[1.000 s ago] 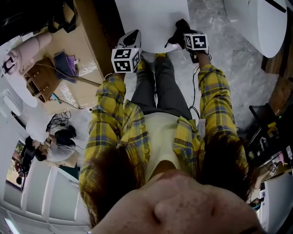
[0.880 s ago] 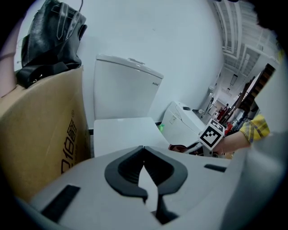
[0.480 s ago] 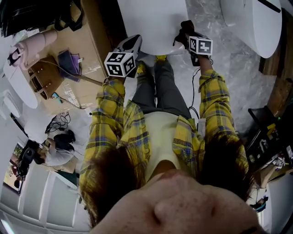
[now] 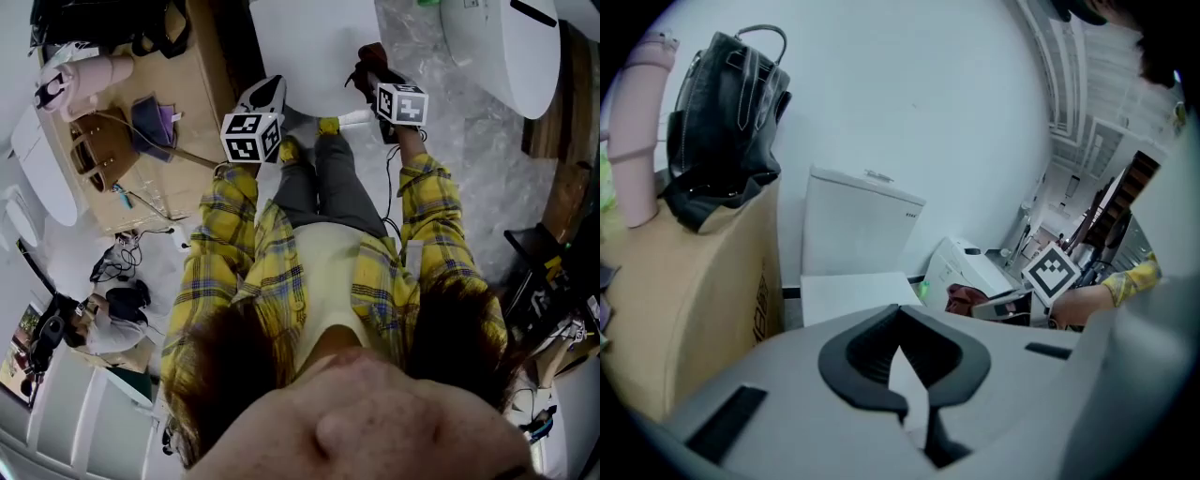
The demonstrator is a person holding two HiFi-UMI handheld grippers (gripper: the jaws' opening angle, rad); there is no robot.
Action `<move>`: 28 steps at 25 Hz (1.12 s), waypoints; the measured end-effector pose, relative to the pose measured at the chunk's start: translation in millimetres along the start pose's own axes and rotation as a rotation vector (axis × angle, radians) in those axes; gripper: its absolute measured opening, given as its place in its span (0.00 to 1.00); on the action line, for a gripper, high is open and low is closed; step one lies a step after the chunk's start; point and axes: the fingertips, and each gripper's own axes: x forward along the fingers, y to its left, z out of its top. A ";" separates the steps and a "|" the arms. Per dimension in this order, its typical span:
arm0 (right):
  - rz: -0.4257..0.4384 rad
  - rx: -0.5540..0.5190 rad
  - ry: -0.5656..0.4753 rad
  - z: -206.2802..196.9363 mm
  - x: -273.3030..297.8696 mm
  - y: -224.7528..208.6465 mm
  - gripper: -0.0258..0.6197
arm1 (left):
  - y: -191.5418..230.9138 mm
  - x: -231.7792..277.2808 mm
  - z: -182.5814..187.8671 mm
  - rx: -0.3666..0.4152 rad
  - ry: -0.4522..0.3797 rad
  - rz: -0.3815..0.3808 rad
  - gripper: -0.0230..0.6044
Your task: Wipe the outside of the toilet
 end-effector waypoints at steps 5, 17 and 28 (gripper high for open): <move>0.011 -0.016 -0.081 19.1 -32.1 28.4 0.23 | 1.8 -26.2 18.6 0.005 -0.047 0.056 0.05; 0.005 -0.046 -0.227 47.3 -99.9 72.9 0.23 | -4.3 -79.3 50.2 0.003 -0.148 0.096 0.05; 0.041 -0.076 -0.389 57.5 -159.3 122.4 0.23 | -10.9 -126.2 68.8 0.013 -0.237 0.147 0.05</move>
